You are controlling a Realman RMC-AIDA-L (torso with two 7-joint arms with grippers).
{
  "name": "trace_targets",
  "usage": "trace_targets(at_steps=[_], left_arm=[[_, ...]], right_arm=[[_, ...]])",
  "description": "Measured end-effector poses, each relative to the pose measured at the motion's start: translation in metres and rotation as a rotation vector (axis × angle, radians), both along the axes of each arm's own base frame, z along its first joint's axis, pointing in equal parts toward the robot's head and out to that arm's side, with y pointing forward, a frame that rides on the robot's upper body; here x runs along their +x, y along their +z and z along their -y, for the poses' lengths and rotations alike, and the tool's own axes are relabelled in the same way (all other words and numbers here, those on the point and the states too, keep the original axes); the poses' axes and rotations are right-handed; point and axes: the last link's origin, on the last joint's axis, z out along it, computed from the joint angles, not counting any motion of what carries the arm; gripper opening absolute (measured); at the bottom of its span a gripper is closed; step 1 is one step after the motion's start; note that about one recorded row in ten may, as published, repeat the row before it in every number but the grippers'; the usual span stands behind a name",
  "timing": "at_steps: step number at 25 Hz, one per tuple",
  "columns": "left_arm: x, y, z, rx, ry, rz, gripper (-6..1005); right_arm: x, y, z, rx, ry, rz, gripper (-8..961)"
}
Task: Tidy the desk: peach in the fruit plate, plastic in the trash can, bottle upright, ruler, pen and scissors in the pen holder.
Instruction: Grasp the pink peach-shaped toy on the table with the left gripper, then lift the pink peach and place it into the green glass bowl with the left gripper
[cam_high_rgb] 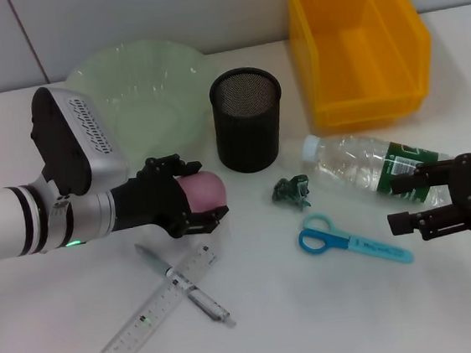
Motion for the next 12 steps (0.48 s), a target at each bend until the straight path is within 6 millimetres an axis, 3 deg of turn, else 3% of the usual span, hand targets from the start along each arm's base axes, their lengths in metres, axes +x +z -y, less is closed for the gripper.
trace_targets(at_steps=[7, 12], left_arm=[[-0.0043, -0.0021, 0.0000, 0.007, -0.023, -0.061, 712], [0.0010, 0.0061, 0.0016, 0.029, -0.023, -0.029, 613]], right_arm=[[0.0000, -0.0016, -0.0002, -0.002, -0.001, 0.004, 805], [-0.0002, -0.0021, 0.0000, -0.005, -0.001, 0.004, 803]])
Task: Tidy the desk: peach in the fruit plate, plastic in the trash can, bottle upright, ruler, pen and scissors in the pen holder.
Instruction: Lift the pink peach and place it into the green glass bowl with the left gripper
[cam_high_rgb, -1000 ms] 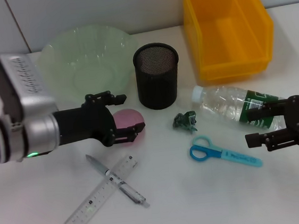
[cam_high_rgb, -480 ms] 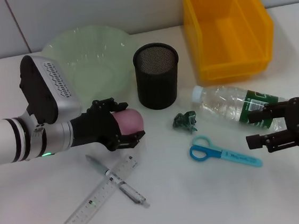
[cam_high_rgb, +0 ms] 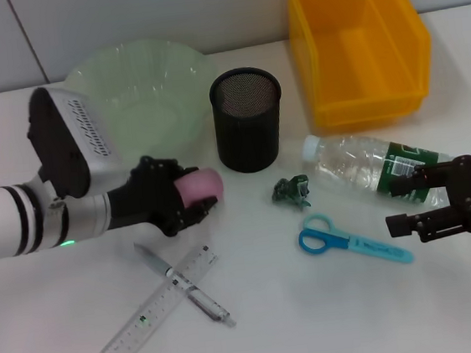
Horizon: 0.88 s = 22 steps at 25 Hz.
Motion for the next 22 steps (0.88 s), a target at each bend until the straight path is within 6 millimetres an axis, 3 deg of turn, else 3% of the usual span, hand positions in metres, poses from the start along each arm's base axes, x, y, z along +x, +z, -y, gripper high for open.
trace_targets(at_steps=[3, 10, 15, 22], left_arm=[[0.007, 0.009, 0.005, 0.006, -0.014, 0.040, 554], [0.029, 0.054, 0.010, 0.083, -0.016, 0.224, 439], [0.023, 0.075, -0.013, 0.262, 0.065, 0.347, 384], [0.022, 0.065, -0.061, 0.428, 0.171, 0.385, 332]], right_arm=[[0.000, 0.000, 0.000, -0.001, 0.000, 0.001, 802], [0.000, -0.001, 0.001, -0.005, 0.001, -0.002, 799], [0.001, -0.003, 0.003, -0.008, -0.005, -0.006, 797], [0.001, -0.004, 0.005, -0.013, -0.006, -0.012, 794]])
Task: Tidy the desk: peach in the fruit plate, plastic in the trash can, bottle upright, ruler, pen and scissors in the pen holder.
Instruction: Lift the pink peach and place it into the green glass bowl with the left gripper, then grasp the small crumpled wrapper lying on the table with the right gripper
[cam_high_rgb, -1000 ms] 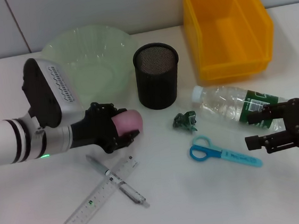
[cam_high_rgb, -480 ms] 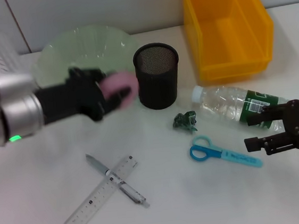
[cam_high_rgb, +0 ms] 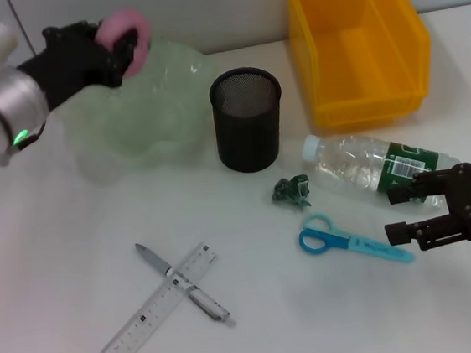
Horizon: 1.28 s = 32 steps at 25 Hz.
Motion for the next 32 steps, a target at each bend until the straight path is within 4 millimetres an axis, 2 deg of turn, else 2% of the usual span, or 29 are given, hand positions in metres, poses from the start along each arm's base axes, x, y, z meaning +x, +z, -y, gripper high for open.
trace_targets(at_steps=[3, 6, 15, 20, 23, 28, 32], left_arm=[[-0.001, -0.012, -0.020, 0.025, 0.082, -0.051, 317], [-0.005, -0.022, -0.028, 0.024, 0.140, -0.101, 302], [-0.012, -0.025, -0.027, 0.020, 0.181, -0.102, 280], [-0.013, -0.026, -0.025, 0.004, 0.183, -0.077, 513], [-0.011, -0.025, -0.021, -0.027, 0.173, -0.032, 718], [-0.001, -0.018, -0.011, -0.089, 0.122, 0.054, 805], [0.003, -0.013, -0.004, -0.139, 0.096, 0.093, 805]], right_arm=[[0.000, -0.001, 0.000, -0.001, 0.001, -0.002, 793], [-0.001, -0.001, 0.000, -0.004, 0.002, -0.002, 792], [-0.003, -0.003, -0.001, -0.005, 0.011, 0.000, 789], [-0.003, -0.003, -0.002, -0.004, 0.013, 0.003, 787], [-0.003, -0.003, -0.002, -0.003, 0.013, 0.003, 785], [-0.003, -0.003, -0.002, -0.003, 0.012, 0.004, 784], [-0.003, -0.003, -0.002, -0.003, 0.012, 0.005, 782]])
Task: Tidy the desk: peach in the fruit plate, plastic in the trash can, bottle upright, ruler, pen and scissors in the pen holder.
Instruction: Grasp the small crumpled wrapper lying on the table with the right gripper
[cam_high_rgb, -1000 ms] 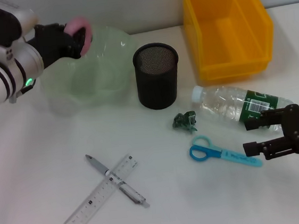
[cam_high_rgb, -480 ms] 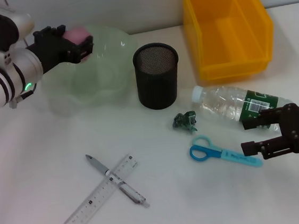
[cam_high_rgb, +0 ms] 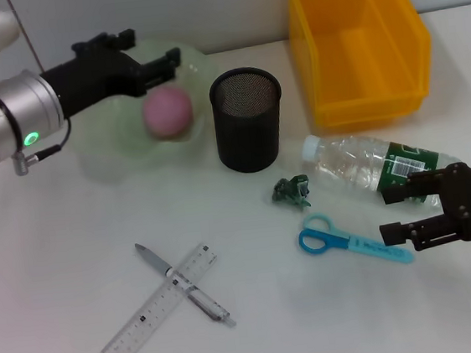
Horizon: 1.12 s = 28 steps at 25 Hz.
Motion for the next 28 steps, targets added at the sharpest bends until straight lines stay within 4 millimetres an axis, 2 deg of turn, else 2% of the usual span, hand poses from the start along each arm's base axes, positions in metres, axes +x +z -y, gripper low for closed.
trace_targets(at_steps=[1, 2, 3, 5, 6, 7, 14, 16, 18, 24, 25, 28], left_arm=[[0.000, 0.000, 0.000, 0.000, 0.000, 0.000, 805], [0.009, 0.009, 0.015, -0.107, -0.062, 0.049, 804], [0.009, 0.009, 0.015, -0.107, -0.062, 0.049, 804], [0.014, 0.016, 0.036, -0.276, -0.135, 0.082, 804], [0.014, 0.016, 0.036, -0.276, -0.135, 0.082, 804], [0.011, 0.022, 0.049, -0.388, -0.154, 0.084, 804], [-0.013, 0.029, 0.082, -0.649, -0.109, 0.026, 805], [-0.013, 0.029, 0.082, -0.649, -0.109, 0.026, 804], [-0.021, 0.021, 0.091, -0.660, -0.098, 0.027, 804], [-0.026, 0.018, 0.091, -0.628, -0.089, 0.020, 804], [-0.033, 0.013, 0.089, -0.587, -0.076, -0.009, 804], [-0.036, 0.012, 0.090, -0.586, -0.068, -0.026, 804]], right_arm=[[0.000, 0.000, 0.000, 0.000, 0.000, 0.000, 782], [0.000, 0.000, 0.000, 0.000, 0.000, 0.000, 781], [0.000, 0.000, 0.000, 0.000, 0.000, 0.000, 781], [0.000, 0.000, 0.000, 0.000, 0.000, 0.000, 780], [0.000, 0.000, 0.000, 0.000, -0.001, 0.000, 780], [0.000, 0.000, 0.000, 0.000, -0.001, 0.000, 779], [0.001, 0.003, 0.000, 0.000, -0.002, 0.004, 777], [0.001, 0.004, -0.001, 0.001, -0.001, 0.006, 776], [0.000, 0.005, -0.002, 0.001, 0.002, 0.008, 775], [-0.006, 0.007, -0.007, 0.006, 0.023, 0.014, 773], [-0.007, 0.008, -0.008, 0.008, 0.026, 0.017, 772], [-0.011, 0.011, -0.012, 0.005, 0.037, 0.024, 771]])
